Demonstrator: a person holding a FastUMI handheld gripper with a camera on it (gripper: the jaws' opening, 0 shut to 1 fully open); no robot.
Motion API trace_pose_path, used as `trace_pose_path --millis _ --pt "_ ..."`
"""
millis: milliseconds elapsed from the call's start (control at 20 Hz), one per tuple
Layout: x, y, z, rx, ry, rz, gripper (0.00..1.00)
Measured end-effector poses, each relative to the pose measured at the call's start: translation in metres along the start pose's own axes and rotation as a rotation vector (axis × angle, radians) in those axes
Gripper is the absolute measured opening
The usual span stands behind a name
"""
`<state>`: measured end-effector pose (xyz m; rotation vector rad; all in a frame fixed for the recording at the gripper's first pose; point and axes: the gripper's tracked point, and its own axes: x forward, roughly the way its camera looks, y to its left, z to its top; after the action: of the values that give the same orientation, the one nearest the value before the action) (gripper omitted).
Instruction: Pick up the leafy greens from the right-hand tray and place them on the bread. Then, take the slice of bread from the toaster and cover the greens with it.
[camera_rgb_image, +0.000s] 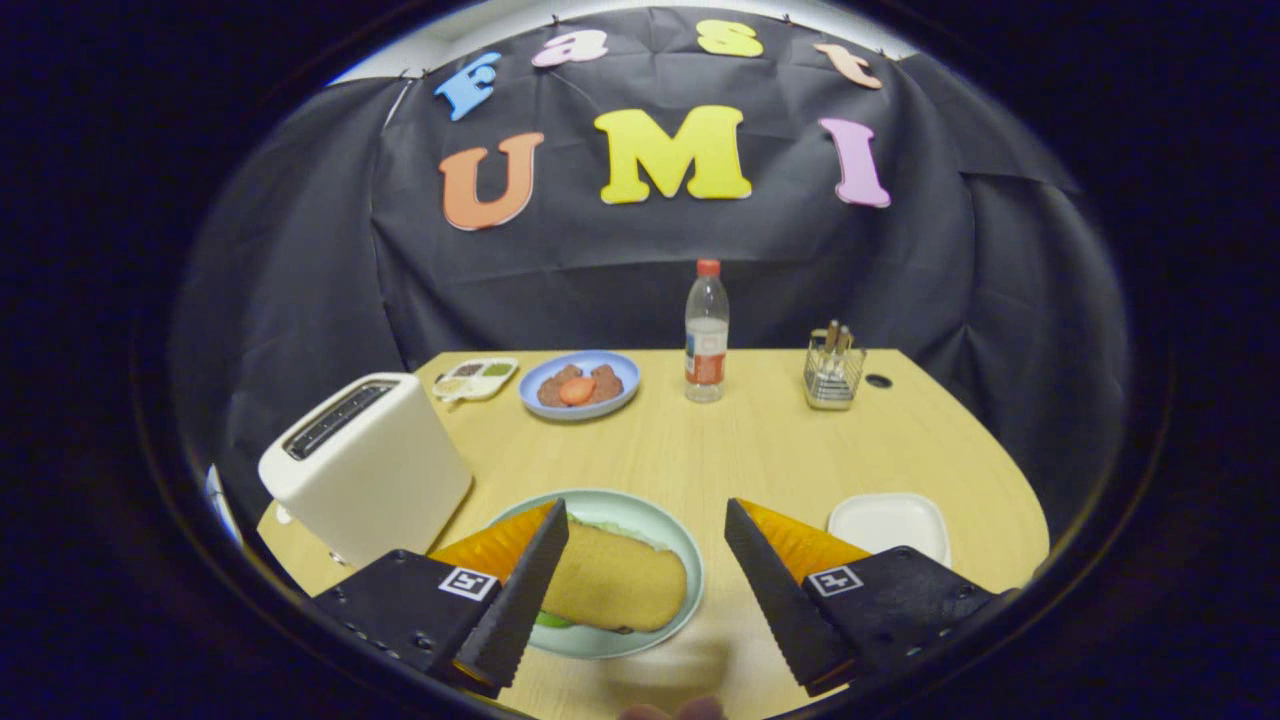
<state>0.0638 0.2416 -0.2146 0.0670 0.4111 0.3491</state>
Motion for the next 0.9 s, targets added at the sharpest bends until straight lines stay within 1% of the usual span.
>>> trace_pose_path --millis 250,550,750,900 --pt "-0.051 -0.019 0.071 -0.013 -0.105 0.017 0.96" --pt "-0.116 -0.073 0.139 -0.024 -0.227 -0.053 0.96" --pt "-0.150 -0.108 0.163 -0.031 -0.288 -0.104 0.96" --pt "-0.162 -0.123 0.171 -0.015 -0.310 -0.130 0.96"
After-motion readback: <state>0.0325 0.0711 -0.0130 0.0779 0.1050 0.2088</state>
